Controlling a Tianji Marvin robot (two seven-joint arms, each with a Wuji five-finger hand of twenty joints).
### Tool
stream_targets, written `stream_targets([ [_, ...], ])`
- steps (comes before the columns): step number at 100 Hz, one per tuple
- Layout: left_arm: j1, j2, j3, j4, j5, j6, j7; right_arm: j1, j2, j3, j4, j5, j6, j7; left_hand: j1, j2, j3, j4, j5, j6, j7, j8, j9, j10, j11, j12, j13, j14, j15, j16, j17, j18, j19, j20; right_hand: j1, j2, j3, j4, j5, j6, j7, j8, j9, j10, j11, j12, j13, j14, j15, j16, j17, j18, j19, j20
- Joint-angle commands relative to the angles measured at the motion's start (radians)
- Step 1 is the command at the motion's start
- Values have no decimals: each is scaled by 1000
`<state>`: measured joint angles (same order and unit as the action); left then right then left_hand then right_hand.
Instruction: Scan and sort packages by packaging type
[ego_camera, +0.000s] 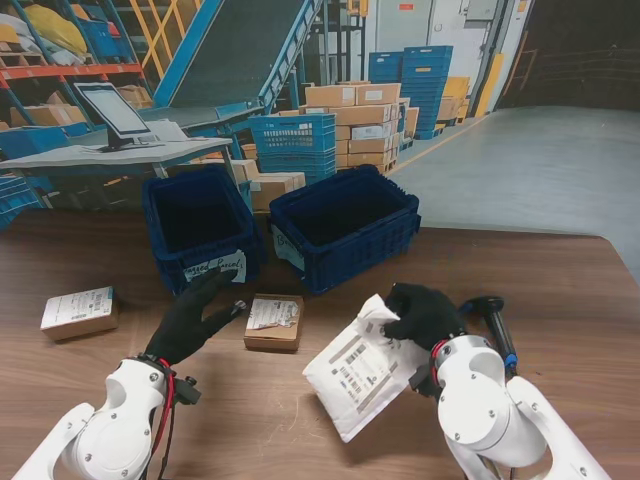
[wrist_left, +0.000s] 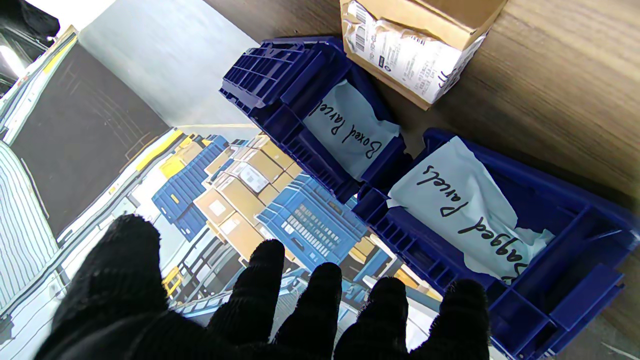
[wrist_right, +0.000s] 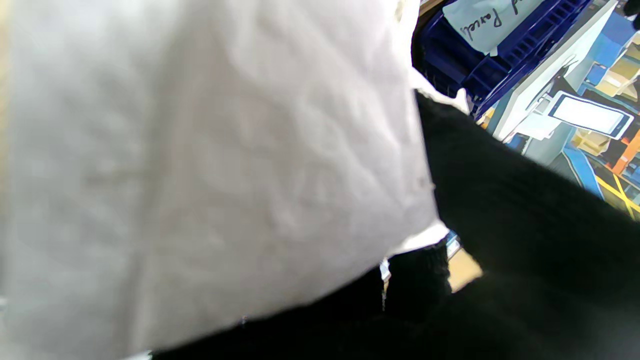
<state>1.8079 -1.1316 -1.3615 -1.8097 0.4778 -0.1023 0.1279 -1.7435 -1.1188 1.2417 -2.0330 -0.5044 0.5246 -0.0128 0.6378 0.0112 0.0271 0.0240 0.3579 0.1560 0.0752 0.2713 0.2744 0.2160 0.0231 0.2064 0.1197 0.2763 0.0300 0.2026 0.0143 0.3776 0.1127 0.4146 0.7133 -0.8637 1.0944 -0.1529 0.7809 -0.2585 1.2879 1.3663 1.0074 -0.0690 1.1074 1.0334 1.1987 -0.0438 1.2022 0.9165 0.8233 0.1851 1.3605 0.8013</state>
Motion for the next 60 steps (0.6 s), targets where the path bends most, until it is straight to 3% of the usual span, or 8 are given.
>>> stream_targets([
  [1, 11, -4, -1, -24, 0, 3, -20, -15, -18, -19, -5, 5, 12, 4, -8, 3, -28, 28, 1, -6, -2, 10, 0, 5, -9, 5, -8, 12, 5, 4, -9, 8, 29, -5, 54, 1, 25, 26, 29, -1, -4, 21, 5, 14, -8, 5, 18, -9, -6, 2, 0, -2, 23, 20],
  [31, 21, -2, -6, -40, 1, 8, -28, 4, -33, -88, 39, 52, 24, -40, -9, 4, -28, 28, 1, -5, -2, 10, -2, 4, -10, 4, -7, 11, 5, 4, -9, 7, 29, -5, 55, 1, 24, 27, 29, -1, -6, 24, 5, 18, -8, 6, 22, -7, -1, 0, 3, -2, 32, 21],
  [60, 24, -2, -11, -47, -1, 11, -30, 83, -61, -168, 142, 122, 13, -104, -9, 4, -29, 28, 0, -4, -2, 10, -3, 5, -10, 4, -9, 11, 5, 3, -8, 7, 29, -5, 53, -2, 27, 29, 30, -1, -7, 26, 8, 18, -7, 3, 26, -9, 1, -2, 9, -3, 40, 21],
])
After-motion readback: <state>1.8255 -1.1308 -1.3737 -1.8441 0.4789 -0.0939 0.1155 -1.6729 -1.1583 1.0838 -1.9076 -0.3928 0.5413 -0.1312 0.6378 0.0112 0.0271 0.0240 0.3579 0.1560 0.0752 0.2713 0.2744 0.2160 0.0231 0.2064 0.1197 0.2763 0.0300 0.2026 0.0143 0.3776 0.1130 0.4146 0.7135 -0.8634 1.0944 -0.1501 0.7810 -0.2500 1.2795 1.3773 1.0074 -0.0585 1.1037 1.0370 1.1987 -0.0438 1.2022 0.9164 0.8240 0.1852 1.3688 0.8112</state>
